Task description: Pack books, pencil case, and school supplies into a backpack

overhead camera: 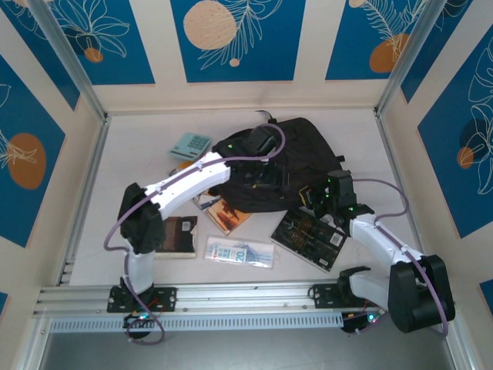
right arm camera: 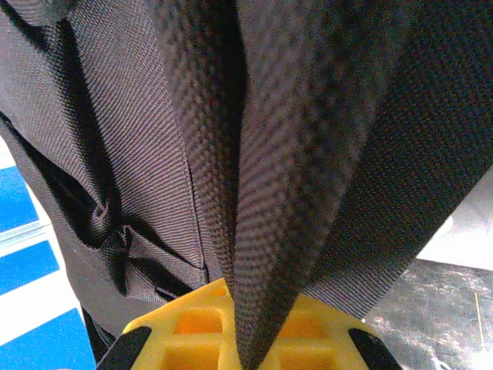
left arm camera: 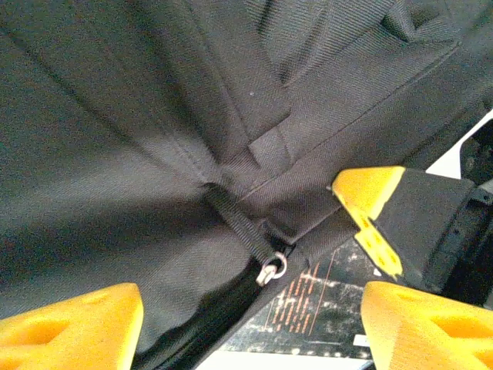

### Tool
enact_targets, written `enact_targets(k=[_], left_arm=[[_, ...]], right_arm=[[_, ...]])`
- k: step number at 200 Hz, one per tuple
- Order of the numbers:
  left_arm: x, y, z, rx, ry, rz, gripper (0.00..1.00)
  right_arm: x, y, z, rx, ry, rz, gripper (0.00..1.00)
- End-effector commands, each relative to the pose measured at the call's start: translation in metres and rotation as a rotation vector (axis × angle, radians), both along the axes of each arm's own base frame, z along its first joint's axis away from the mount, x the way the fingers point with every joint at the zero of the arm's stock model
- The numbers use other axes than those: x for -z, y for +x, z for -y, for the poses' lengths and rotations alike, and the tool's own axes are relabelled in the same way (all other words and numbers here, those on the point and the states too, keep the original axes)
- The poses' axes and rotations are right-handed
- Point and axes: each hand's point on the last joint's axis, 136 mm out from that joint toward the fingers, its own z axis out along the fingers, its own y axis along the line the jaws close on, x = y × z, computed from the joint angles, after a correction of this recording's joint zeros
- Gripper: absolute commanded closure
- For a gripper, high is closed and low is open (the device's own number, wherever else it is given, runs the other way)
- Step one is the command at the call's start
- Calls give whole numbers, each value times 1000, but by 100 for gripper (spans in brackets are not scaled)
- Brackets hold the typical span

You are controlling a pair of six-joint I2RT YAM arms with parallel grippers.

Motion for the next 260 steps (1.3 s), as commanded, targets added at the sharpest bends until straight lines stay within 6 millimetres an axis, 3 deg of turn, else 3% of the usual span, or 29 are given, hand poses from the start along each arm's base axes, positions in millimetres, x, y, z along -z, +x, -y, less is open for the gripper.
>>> enact_targets(k=[1,48,98,127,138,147,172,194,260], left_arm=[[15,-11,3,100,123,-11,29],[32,2,4,152,301,48,33],[63,5,7,132,365,12,35],[78,2,19,136,345,-26,35],[81,0,22,140,337,-37,41],[83,0,25,141,327,-43,51],[78,-1,30,152,298,-39,84],[69,0,30,153,280,-28,100],[19,14,15,90,170,30,100]], right_arm=[[-4,-3,-3,-14,25,28,100],[1,-9,-2,-36,-4,22,100],[0,-11,1,-34,-14,34,100],[2,-12,1,-34,-12,38,100],[3,-12,0,-36,-8,35,100],[2,-12,-1,-40,-10,37,100],[3,-13,1,-44,-24,39,100],[4,-13,2,-47,-40,41,100],[4,-12,10,-35,-91,53,100]])
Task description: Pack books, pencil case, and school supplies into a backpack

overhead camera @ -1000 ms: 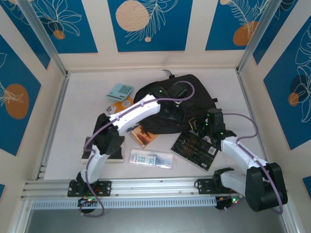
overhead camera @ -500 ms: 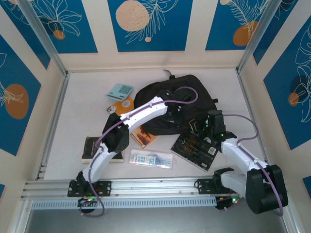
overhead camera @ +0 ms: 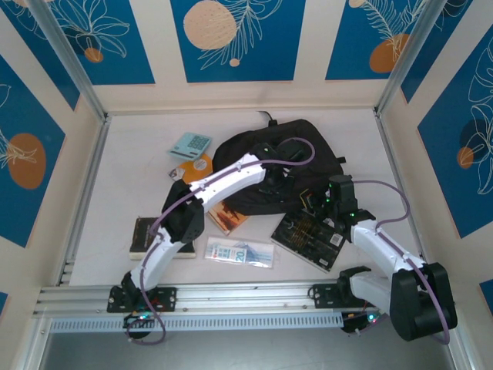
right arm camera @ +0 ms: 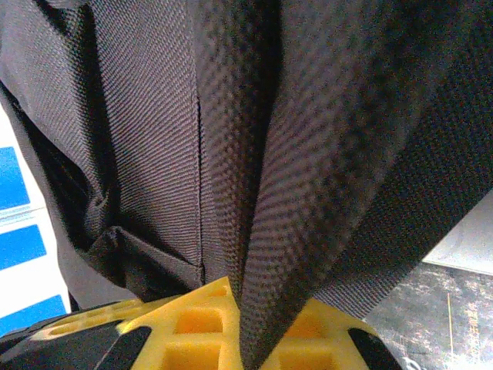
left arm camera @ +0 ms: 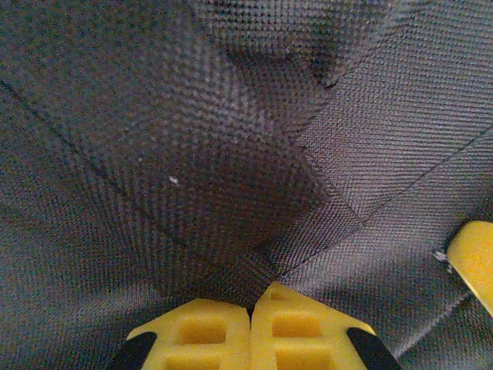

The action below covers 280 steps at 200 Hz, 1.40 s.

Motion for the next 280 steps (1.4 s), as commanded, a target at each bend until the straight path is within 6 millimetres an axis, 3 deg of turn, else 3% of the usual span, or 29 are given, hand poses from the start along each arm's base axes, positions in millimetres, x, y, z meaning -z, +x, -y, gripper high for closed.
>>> enact_targets(k=[1,51,196,280], left_arm=[[-51,7,-11,-36,-100,48,100],[-71,8,-21,-81,-188,68,100],[-63,-9,-9,-78,-288,-22,100],[-58,-12,-1,-113,-344,-17,90]], right_arm=[[2,-4,7,6,-43,2,100],[1,-8,14,34,-66,26,100],[-3,-7,12,35,-63,49,97],[-9,-4,8,36,-52,53,99]])
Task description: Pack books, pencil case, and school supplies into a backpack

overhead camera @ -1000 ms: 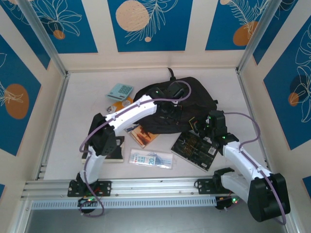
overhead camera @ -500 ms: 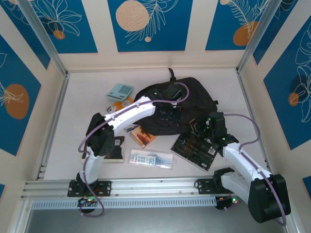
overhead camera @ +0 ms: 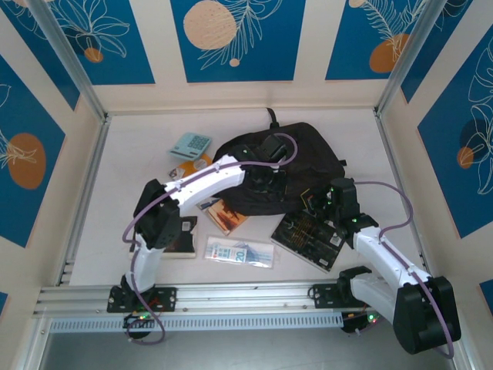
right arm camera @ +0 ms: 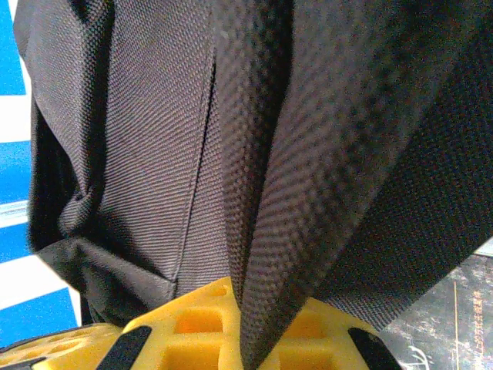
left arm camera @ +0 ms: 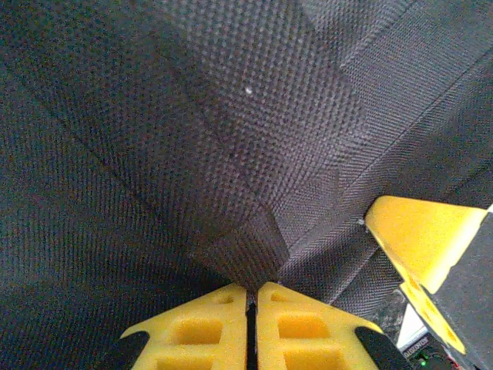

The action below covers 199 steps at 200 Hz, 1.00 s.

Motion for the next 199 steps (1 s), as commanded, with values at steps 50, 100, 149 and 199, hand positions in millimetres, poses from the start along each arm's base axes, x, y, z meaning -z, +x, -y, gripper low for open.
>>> enact_targets(k=[50,100,149,199], left_arm=[[-29,-2,3,-23,-98,41,86],[-23,-2,3,-21,-92,43,100],[-35,-4,-18,-34,-45,97,100],[-36,-13,-51,-66,15,125,100]], right_arm=[[0,1,5,30,-46,-9,100],[1,-1,5,30,-57,-14,100],[2,-4,14,51,-96,-21,100],[1,-3,24,68,-142,-35,100]])
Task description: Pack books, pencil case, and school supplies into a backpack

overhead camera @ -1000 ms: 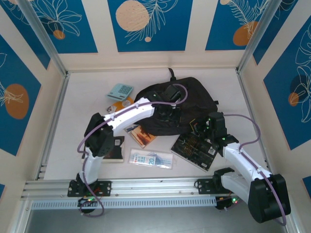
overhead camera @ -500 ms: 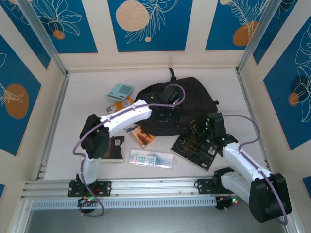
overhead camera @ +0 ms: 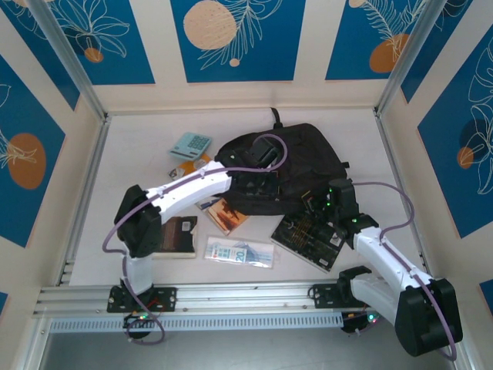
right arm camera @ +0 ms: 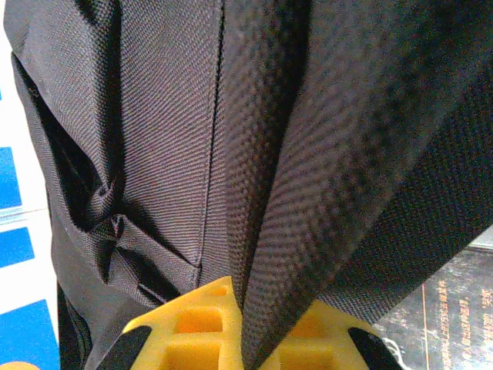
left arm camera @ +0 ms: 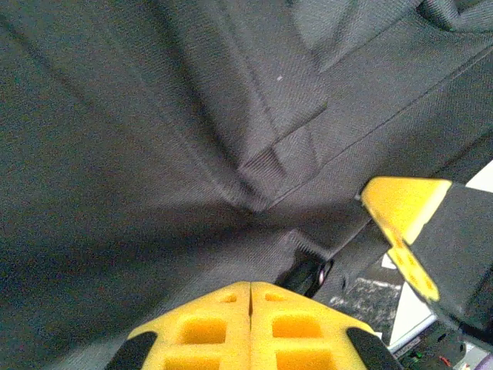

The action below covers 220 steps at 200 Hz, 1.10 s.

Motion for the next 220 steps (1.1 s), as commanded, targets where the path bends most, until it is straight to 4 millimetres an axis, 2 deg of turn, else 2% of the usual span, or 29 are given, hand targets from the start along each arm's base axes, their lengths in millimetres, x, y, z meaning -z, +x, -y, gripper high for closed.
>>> enact_targets(k=[1,94,145,155,175,186,197,220], left_arm=[[-14,-3,-25,-17,42,54,100],[-19,1,-75,-66,118,116,100],[-28,-3,-77,-14,120,143,100],[-31,-6,-70,16,90,142,100],[-40,-11,-51,99,33,151,100],[-43,-13,-45,119,22,155,100],[-45,-13,-41,131,8,153,100],[-50,-15,-31,152,-29,147,100]], right_arm=[[-3,2,19,49,-91,-7,100],[-16,14,39,42,-135,-10,100],[-21,25,44,-2,-137,-41,99],[-23,25,44,-2,-141,-59,91],[-32,18,43,28,-142,-108,57],[-43,13,40,28,-165,-119,44],[-53,5,37,33,-182,-125,40],[-70,-9,22,25,-131,-126,38]])
